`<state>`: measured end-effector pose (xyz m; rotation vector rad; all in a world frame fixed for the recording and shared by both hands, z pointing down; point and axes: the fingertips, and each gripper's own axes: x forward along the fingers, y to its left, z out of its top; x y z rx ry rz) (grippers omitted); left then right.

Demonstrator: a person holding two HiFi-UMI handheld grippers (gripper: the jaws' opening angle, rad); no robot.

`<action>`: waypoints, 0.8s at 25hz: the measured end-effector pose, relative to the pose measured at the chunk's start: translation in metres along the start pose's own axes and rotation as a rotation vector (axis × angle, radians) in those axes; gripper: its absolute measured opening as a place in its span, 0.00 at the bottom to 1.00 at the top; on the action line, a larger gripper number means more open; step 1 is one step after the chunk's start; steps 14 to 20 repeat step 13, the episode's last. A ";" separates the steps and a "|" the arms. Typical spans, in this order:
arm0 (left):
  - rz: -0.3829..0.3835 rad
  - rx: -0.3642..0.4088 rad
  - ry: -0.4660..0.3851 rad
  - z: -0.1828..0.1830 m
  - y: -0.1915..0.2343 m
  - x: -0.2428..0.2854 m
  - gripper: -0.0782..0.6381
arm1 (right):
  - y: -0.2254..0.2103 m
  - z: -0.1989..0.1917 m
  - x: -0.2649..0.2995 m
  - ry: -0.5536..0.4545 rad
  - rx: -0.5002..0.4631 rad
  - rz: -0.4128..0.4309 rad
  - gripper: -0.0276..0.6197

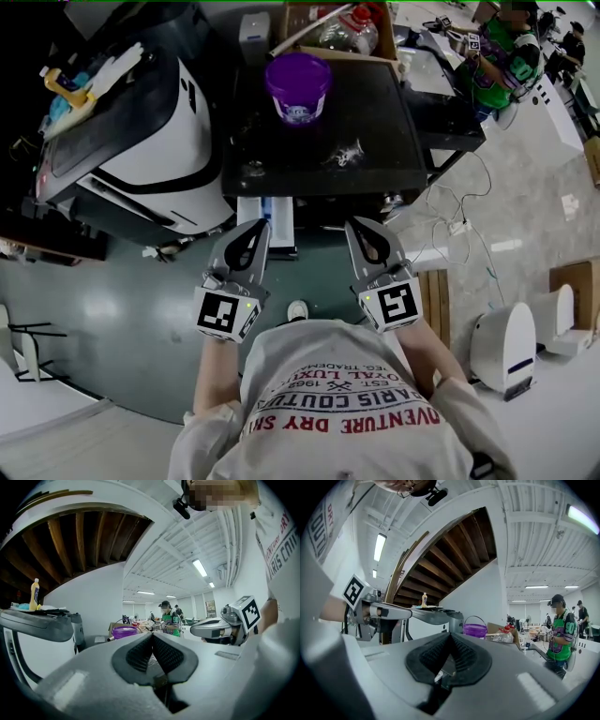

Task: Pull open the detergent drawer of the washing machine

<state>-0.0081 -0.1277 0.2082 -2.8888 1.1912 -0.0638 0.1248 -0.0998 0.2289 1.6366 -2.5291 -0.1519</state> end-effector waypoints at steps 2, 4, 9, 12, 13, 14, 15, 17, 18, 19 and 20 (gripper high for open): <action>-0.003 -0.002 -0.004 -0.001 0.001 0.001 0.11 | 0.000 0.001 0.001 -0.001 0.000 -0.005 0.04; 0.000 -0.010 -0.004 -0.001 0.002 0.001 0.11 | 0.000 0.001 0.001 0.002 0.000 -0.008 0.04; -0.003 -0.012 -0.006 -0.002 0.004 0.000 0.11 | 0.004 0.001 0.003 0.006 0.007 0.001 0.04; -0.004 -0.016 -0.004 -0.004 0.006 0.000 0.11 | 0.006 0.001 0.004 0.002 0.002 -0.001 0.04; -0.004 -0.016 -0.004 -0.005 0.006 -0.001 0.11 | 0.006 0.002 0.005 -0.001 -0.001 -0.003 0.04; -0.004 -0.016 -0.004 -0.005 0.006 -0.001 0.11 | 0.006 0.002 0.005 -0.001 -0.001 -0.003 0.04; -0.004 -0.016 -0.004 -0.005 0.006 -0.001 0.11 | 0.006 0.002 0.005 -0.001 -0.001 -0.003 0.04; -0.004 -0.016 -0.004 -0.005 0.006 -0.001 0.11 | 0.006 0.002 0.005 -0.001 -0.001 -0.003 0.04; -0.004 -0.016 -0.004 -0.005 0.006 -0.001 0.11 | 0.006 0.002 0.005 -0.001 -0.001 -0.003 0.04; -0.004 -0.016 -0.004 -0.005 0.006 -0.001 0.11 | 0.006 0.002 0.005 -0.001 -0.001 -0.003 0.04; -0.004 -0.016 -0.004 -0.005 0.006 -0.001 0.11 | 0.006 0.002 0.005 -0.001 -0.001 -0.003 0.04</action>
